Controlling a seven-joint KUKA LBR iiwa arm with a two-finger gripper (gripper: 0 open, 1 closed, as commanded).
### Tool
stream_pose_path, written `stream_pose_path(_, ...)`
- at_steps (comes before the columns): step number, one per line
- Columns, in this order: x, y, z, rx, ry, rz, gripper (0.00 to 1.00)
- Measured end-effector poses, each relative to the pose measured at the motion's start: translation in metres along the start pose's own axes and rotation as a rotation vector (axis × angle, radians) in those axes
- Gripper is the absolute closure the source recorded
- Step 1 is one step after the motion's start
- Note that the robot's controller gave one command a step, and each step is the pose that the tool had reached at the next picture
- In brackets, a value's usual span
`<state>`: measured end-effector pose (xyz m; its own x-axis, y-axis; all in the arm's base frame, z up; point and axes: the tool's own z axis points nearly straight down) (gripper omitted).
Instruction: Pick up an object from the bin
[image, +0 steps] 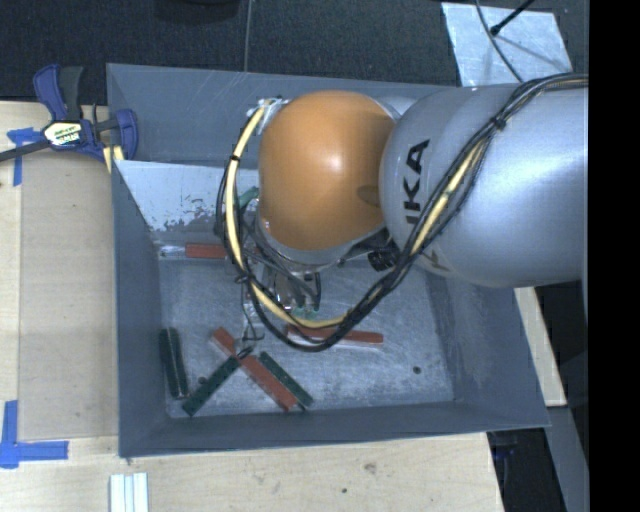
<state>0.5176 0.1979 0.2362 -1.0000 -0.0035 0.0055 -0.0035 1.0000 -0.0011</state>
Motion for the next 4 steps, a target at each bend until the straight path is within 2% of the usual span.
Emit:
stream_pose_path(1, -0.017, 0.007, 0.161, 0.0, -0.002, -0.421, 0.0)
stream_pose_path(2, 0.02, -0.036, 0.167, 0.001, -0.004, -0.306, 0.0)
stream_pose_path(3, 0.018, -0.034, 0.165, -0.002, -0.008, -0.306, 1.0)
stream_pose_path(4, 0.025, -0.045, 0.018, -0.001, -0.016, -0.31, 1.0)
